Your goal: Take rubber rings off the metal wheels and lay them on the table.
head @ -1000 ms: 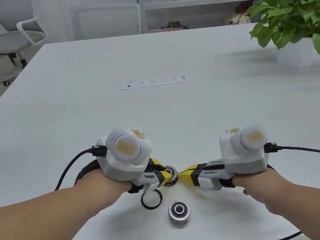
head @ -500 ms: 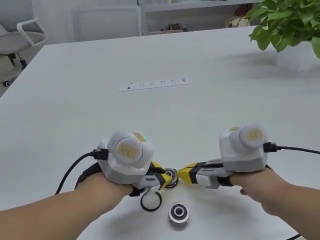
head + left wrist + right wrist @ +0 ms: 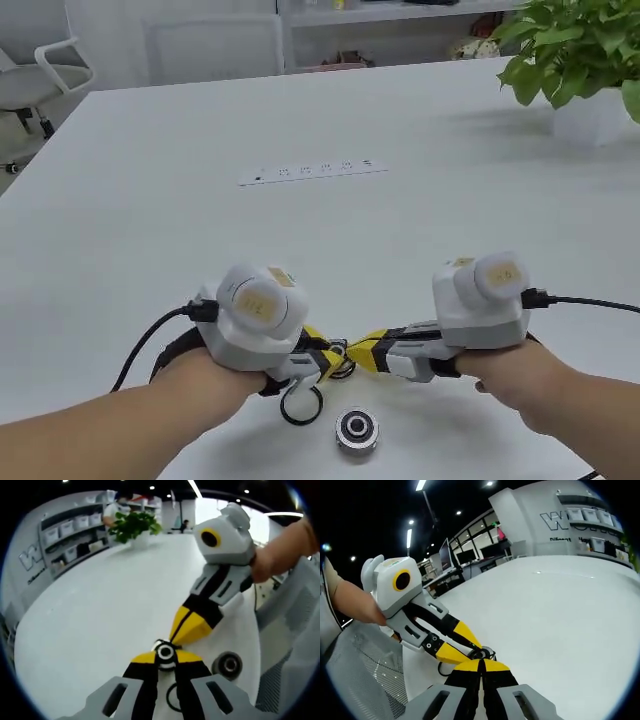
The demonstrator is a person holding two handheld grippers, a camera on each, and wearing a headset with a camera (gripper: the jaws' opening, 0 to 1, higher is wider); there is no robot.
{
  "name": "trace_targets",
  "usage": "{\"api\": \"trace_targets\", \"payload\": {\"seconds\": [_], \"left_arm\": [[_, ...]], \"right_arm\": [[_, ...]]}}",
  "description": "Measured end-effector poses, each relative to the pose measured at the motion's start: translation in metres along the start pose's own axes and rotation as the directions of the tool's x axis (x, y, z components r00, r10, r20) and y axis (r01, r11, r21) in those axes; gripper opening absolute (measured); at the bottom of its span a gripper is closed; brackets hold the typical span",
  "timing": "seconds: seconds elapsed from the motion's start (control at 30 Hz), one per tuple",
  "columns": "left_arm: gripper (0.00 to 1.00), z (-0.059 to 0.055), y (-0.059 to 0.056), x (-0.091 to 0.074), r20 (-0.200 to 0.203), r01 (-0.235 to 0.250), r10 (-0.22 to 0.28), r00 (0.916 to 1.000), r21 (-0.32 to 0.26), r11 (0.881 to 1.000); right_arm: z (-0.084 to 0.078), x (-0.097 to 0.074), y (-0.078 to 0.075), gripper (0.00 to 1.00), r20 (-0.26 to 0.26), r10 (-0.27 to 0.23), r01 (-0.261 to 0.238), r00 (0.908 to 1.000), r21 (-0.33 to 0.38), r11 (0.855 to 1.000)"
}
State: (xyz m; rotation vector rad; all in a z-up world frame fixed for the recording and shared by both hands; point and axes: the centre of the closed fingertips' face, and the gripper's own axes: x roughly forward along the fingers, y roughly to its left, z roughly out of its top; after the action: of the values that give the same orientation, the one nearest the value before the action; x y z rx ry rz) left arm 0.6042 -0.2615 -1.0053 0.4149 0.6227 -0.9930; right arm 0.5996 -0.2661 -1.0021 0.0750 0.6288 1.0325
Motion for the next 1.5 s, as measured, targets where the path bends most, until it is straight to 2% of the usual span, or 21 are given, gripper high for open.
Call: {"api": "trace_targets", "payload": {"seconds": [0.2,0.23,0.27,0.3,0.37,0.5,0.73,0.83,0.97,1.1,1.27,1.5], "left_arm": [[0.12,0.0,-0.001,0.0,0.0,0.008,-0.008,1.0,0.006,1.0],[0.12,0.0,-0.001,0.0,-0.001,0.007,-0.007,1.0,0.007,1.0],[0.12,0.0,-0.001,0.0,0.0,0.007,-0.007,1.0,0.005,1.0],[0.12,0.0,-0.002,0.0,0.001,0.007,-0.007,1.0,0.004,1.0],[0.12,-0.001,-0.001,0.001,0.002,0.007,-0.007,1.0,0.005,1.0],[0.12,0.001,0.0,0.001,0.004,0.009,-0.009,0.9999,0.005,1.0],[0.14,0.0,-0.003,-0.001,-0.011,0.017,-0.016,0.9998,0.046,0.999],[0.19,0.001,-0.006,-0.004,-0.01,0.048,-0.048,0.9988,0.044,0.998],[0.24,0.003,-0.01,-0.012,-0.002,0.065,-0.065,0.9979,0.077,0.995],[0.27,0.005,-0.013,-0.023,0.011,0.078,-0.079,0.9968,0.082,0.994],[0.31,0.013,-0.012,-0.041,0.064,0.079,-0.082,0.9945,0.057,0.995],[0.42,0.011,-0.014,-0.065,0.089,0.091,-0.094,0.9916,0.039,0.995]], "right_arm": [[0.002,0.001,0.005,0.0,0.018,0.029,-0.029,0.9994,0.026,0.999],[0.005,0.001,0.018,0.0,0.035,0.091,-0.093,0.9952,0.05,0.994],[0.011,0.001,0.016,0.0,0.065,0.081,-0.086,0.9946,0.073,0.994],[0.012,0.0,0.018,0.0,0.073,0.102,-0.107,0.9922,0.076,0.991],[0.01,0.0,0.015,0.0,0.056,0.086,-0.089,0.9947,0.061,0.994],[0.009,-0.001,0.015,0.0,0.055,0.075,-0.078,0.9956,0.042,0.996],[0.006,-0.005,0.008,0.0,0.051,0.049,-0.053,0.9975,0.068,0.996],[0.008,-0.006,0.008,0.0,0.055,0.049,-0.053,0.9973,0.068,0.996],[0.012,-0.008,0.01,0.0,0.066,0.055,-0.06,0.9963,0.075,0.995],[0.017,-0.01,0.013,0.0,0.08,0.062,-0.068,0.9949,0.079,0.995],[0.025,-0.012,0.015,0.0,0.095,0.071,-0.078,0.993,0.081,0.994],[0.028,-0.015,0.022,0.0,0.093,0.096,-0.104,0.991,0.08,0.991]]}}
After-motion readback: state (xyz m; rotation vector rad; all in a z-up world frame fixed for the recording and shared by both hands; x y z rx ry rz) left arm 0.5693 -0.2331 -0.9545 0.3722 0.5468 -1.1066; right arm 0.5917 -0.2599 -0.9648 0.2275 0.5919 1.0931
